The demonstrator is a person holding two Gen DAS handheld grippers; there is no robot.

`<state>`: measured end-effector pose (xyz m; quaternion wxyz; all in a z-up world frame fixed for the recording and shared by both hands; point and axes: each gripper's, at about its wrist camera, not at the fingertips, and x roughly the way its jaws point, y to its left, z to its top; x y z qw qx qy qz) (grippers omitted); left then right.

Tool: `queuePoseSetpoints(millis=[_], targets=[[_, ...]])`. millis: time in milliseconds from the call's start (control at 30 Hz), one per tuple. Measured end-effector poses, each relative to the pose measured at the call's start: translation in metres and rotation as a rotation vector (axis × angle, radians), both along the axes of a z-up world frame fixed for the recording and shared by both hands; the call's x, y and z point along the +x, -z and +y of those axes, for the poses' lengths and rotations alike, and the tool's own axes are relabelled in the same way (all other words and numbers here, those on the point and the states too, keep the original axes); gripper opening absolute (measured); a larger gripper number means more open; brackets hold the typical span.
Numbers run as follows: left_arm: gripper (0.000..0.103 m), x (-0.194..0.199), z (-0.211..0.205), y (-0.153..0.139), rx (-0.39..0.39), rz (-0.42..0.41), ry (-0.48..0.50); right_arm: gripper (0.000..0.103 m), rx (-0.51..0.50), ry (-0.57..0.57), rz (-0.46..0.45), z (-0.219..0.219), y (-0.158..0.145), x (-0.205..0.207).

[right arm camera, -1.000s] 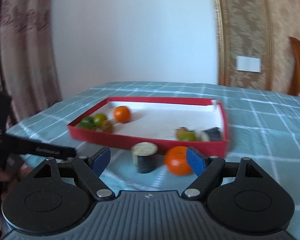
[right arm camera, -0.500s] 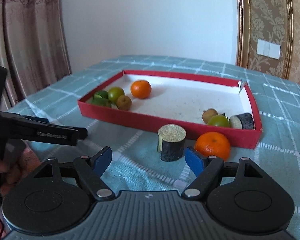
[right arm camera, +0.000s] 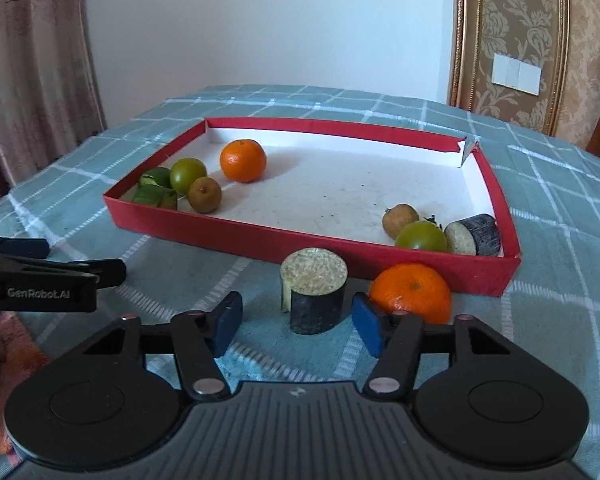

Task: Organize fruits
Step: 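Close the right gripper around the eggplant chunk, then carry the eggplant chunk into the tray and open the right gripper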

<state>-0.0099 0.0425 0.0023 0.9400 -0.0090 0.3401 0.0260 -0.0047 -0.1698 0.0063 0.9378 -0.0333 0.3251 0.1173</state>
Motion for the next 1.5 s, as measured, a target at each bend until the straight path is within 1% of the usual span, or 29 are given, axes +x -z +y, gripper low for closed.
queuePoseSetpoints(millis=[33,67,100,467,800,1233,1500], targets=[[0.103,0.000,0.000,0.000,0.000,0.000,0.000,0.042,-0.007,0.008,-0.002,0.000,0.000,0.001],[0.103,0.000,0.000,0.000,0.001,0.000,0.000,0.034,-0.005,0.015,-0.002,-0.001,0.000,0.002],[0.103,0.000,0.000,0.000,0.000,0.000,0.000,0.033,0.002,0.019,0.000,-0.002,0.000,0.003],[0.103,0.000,0.000,0.000,0.000,0.000,0.000,0.033,0.032,0.033,-0.020,-0.004,0.002,0.000],[0.103,-0.001,-0.001,0.000,0.004,-0.001,0.003,0.033,0.044,0.035,-0.023,-0.006,0.002,0.000],[0.103,-0.002,0.000,0.000,0.001,-0.003,0.006,0.033,0.090,0.021,-0.025,-0.011,0.001,-0.002],[0.103,-0.002,0.000,0.000,0.001,-0.003,0.006,0.033,0.074,0.007,-0.029,-0.008,0.000,-0.005]])
